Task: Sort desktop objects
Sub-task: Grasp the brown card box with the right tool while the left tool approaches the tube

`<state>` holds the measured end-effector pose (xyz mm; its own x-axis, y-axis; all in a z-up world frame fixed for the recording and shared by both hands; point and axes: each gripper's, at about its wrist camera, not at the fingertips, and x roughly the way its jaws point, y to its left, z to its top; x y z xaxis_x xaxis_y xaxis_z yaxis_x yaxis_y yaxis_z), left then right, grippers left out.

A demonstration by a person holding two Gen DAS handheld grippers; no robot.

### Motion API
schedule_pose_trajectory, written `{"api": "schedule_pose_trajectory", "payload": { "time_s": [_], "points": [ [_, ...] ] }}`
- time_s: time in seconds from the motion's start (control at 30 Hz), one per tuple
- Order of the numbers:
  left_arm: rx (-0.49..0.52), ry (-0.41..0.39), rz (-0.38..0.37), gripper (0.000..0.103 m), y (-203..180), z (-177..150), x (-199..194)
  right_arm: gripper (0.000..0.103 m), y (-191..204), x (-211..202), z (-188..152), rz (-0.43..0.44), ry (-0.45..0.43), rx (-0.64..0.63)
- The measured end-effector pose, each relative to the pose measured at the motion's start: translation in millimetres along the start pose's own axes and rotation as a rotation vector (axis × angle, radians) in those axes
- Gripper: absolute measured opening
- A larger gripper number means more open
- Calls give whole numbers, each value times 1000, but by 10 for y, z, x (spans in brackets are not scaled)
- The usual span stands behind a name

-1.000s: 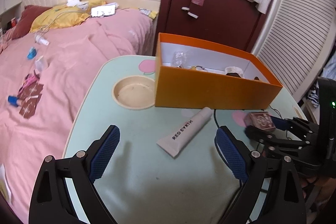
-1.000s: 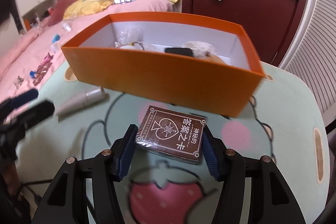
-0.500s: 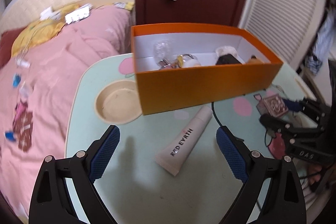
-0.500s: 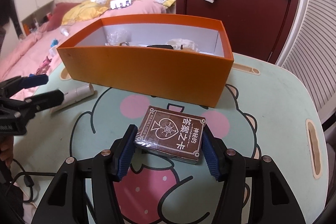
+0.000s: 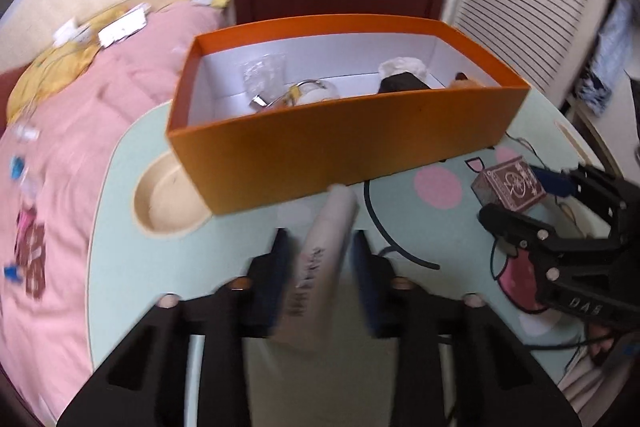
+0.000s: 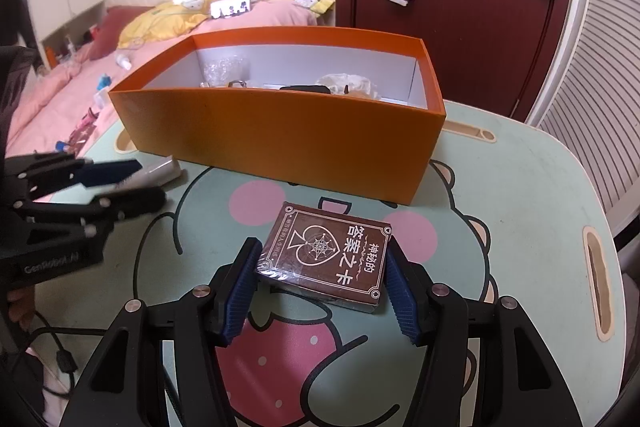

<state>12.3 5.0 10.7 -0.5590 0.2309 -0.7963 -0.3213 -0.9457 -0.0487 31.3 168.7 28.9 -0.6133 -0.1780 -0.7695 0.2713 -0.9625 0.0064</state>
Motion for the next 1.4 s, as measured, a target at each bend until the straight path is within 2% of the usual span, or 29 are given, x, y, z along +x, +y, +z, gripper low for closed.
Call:
{"api": "schedule_pose_trajectory", "payload": {
  "time_s": [0.17,0.3,0.33,0.4,0.43,0.47,0.63,0.8,1.4],
  "points": [
    [-46,-29,48,30,-97,-65,-41,60,-24,10,5,-4,-1,-7],
    [-73,-19,57,31,-77,-65,-6,60,-25,11,-1,-8,-3,-8],
    [-81,-13,59,34,-67,-64,5,60,-27,12,0,-9,-3,-8],
    [-95,-1,62,55,-46,-62,27,60,-23,14,0,-12,-4,-6],
    [-103,5,64,89,-35,-61,38,60,-22,16,1,-13,-4,-6],
    [-110,11,66,102,-25,-60,48,60,-21,13,-2,-14,-5,-6],
    [-126,20,66,102,1,-61,69,60,-35,15,-7,-16,-7,-7],
    [-121,36,106,103,-13,-54,92,61,-41,19,-10,-13,-6,-6],
    [-119,36,107,103,41,-25,109,61,-62,8,-12,-1,-6,-1]
  ]
}}
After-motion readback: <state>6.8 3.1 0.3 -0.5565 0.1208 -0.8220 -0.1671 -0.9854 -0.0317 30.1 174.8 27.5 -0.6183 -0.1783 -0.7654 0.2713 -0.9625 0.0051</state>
